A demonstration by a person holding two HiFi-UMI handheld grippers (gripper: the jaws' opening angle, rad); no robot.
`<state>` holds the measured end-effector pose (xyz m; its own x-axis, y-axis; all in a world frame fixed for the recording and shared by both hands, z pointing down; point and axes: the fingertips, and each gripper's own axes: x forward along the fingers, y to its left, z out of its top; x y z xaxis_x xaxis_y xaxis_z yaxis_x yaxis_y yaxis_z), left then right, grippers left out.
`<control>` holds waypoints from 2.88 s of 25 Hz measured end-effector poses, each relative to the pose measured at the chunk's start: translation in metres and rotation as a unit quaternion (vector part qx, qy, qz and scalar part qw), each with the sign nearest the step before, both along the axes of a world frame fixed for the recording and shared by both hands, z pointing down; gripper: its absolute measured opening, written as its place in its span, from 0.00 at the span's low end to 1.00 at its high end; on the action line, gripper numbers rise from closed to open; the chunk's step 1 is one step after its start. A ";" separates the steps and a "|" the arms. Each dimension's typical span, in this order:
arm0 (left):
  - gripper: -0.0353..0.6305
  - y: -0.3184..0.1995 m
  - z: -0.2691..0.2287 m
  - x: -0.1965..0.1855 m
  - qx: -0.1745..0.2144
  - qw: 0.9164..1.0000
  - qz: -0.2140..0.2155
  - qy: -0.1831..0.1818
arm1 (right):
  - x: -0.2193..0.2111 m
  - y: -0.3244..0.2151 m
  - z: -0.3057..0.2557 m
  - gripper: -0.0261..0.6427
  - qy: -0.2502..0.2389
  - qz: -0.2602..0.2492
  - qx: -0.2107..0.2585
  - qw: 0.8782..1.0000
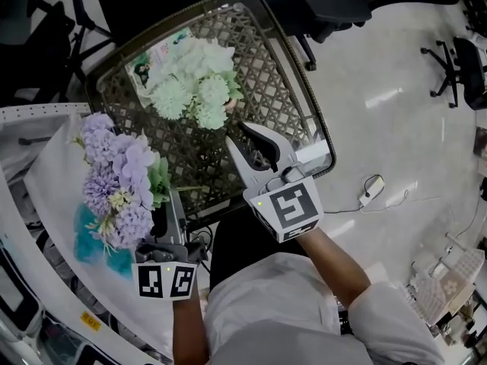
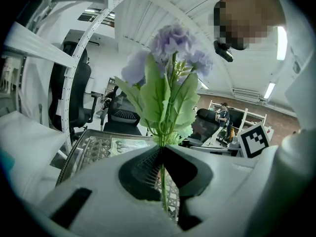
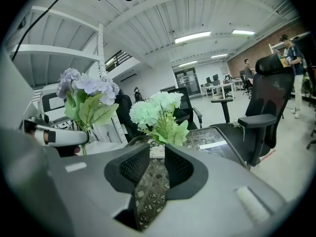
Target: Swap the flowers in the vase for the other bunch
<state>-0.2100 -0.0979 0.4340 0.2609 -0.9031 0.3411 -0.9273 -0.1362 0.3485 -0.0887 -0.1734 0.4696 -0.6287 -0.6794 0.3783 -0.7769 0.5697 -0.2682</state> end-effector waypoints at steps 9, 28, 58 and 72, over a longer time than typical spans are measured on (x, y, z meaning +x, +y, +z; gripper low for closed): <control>0.09 -0.013 0.009 -0.007 -0.012 1.000 -0.007 -0.003 | -0.007 -0.021 0.015 0.22 0.006 -0.001 -0.004 1.000; 0.09 -0.030 0.030 -0.011 -0.042 0.999 -0.027 -0.004 | -0.014 -0.060 0.042 0.30 0.027 -0.010 -0.009 1.000; 0.09 -0.030 0.036 -0.017 -0.054 0.998 -0.044 -0.007 | -0.032 -0.073 0.048 0.36 0.101 -0.036 0.042 0.993; 0.09 -0.029 0.036 -0.017 -0.058 0.997 -0.045 -0.007 | -0.035 -0.075 0.045 0.25 0.116 -0.027 0.064 0.991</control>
